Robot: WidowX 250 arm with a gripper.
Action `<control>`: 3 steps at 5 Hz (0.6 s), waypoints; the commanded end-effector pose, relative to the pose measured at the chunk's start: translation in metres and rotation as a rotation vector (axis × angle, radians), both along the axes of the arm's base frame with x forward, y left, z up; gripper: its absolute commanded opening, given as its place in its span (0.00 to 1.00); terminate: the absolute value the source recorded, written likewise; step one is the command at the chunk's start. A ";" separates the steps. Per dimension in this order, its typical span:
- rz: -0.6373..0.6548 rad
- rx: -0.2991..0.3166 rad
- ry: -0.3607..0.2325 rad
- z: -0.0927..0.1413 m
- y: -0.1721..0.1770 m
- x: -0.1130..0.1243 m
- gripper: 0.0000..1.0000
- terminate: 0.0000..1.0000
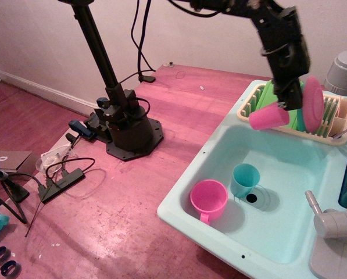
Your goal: Put cup from anywhere into sink
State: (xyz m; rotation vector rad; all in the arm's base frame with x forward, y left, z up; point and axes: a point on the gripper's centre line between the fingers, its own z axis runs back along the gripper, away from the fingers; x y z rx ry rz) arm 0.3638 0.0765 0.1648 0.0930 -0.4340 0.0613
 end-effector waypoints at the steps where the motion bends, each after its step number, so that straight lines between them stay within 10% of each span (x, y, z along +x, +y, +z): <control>1: -0.056 0.003 0.012 0.003 -0.011 0.009 0.00 0.00; 3: -0.315 0.009 0.087 -0.014 -0.095 0.037 0.00 0.00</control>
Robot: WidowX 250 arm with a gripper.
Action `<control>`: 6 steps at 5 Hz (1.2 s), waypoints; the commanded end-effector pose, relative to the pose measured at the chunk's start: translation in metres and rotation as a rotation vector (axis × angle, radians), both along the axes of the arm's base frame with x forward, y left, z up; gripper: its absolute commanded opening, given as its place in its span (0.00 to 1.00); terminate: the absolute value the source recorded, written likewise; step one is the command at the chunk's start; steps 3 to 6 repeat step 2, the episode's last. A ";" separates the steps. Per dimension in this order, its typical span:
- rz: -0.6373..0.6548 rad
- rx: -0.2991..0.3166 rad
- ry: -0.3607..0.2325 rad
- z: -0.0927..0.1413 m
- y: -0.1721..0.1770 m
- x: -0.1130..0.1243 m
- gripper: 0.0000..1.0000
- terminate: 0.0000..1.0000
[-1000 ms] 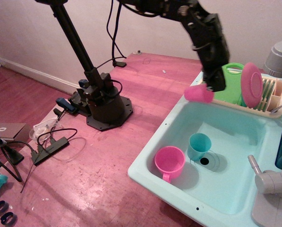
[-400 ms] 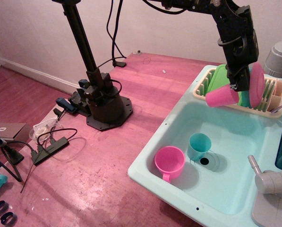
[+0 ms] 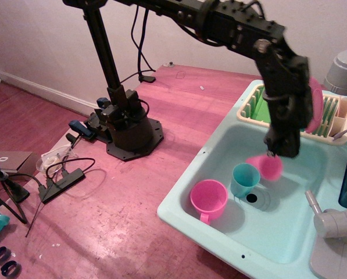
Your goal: Put cup from anywhere into sink
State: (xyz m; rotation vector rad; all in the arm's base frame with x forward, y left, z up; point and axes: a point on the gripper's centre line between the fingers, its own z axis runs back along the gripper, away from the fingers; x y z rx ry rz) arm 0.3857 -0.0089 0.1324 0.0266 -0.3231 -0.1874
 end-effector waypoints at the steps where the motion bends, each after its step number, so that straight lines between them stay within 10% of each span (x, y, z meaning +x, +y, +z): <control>1: -0.047 0.026 -0.098 0.022 -0.017 0.010 0.00 0.00; 2: 0.000 0.004 -0.113 0.024 -0.014 0.007 0.00 1.00; 6: 0.000 0.004 -0.113 0.024 -0.014 0.007 0.00 1.00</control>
